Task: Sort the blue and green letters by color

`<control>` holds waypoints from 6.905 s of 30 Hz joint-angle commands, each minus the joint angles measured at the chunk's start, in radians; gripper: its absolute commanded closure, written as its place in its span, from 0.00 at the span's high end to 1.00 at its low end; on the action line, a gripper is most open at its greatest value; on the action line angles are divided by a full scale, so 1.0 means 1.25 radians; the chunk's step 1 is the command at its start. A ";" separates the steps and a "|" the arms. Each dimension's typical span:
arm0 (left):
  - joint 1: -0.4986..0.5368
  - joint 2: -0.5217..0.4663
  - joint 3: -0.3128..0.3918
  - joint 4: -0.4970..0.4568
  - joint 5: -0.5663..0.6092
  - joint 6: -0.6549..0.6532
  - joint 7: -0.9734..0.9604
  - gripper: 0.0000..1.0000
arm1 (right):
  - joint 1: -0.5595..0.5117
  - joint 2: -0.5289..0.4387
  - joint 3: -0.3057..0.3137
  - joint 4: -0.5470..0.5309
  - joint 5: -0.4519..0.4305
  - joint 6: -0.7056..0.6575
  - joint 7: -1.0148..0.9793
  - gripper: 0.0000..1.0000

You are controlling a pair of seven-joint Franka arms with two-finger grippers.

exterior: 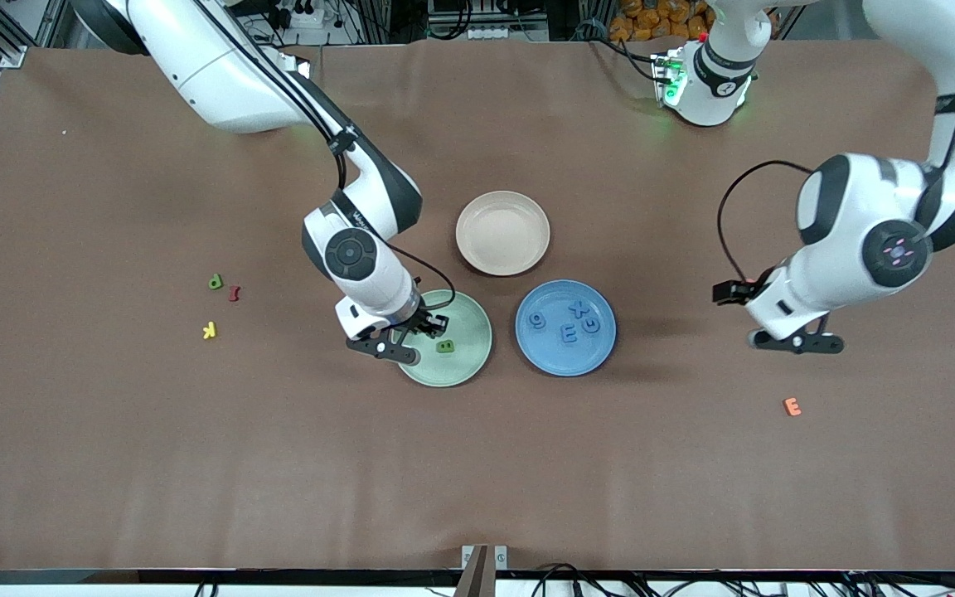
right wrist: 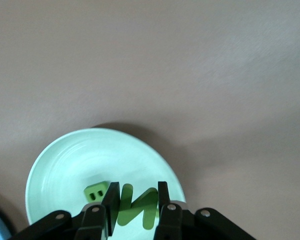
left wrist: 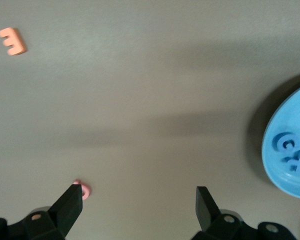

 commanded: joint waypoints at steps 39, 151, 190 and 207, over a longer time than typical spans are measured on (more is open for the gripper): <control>-0.033 -0.302 0.111 0.133 -0.042 -0.229 0.059 1.00 | -0.375 -0.202 -0.002 -0.246 -0.045 -0.083 -0.455 1.00; -0.032 -0.236 0.102 0.239 -0.046 -0.374 0.067 1.00 | -0.605 -0.319 -0.005 -0.718 -0.243 0.325 -0.653 0.70; -0.031 -0.233 0.102 0.239 -0.046 -0.374 0.065 1.00 | -0.605 -0.405 0.019 -0.668 -0.258 0.178 -0.649 0.00; -0.032 -0.231 0.102 0.239 -0.046 -0.374 0.062 1.00 | -0.430 -0.392 0.081 -0.403 0.022 -0.102 -0.562 0.00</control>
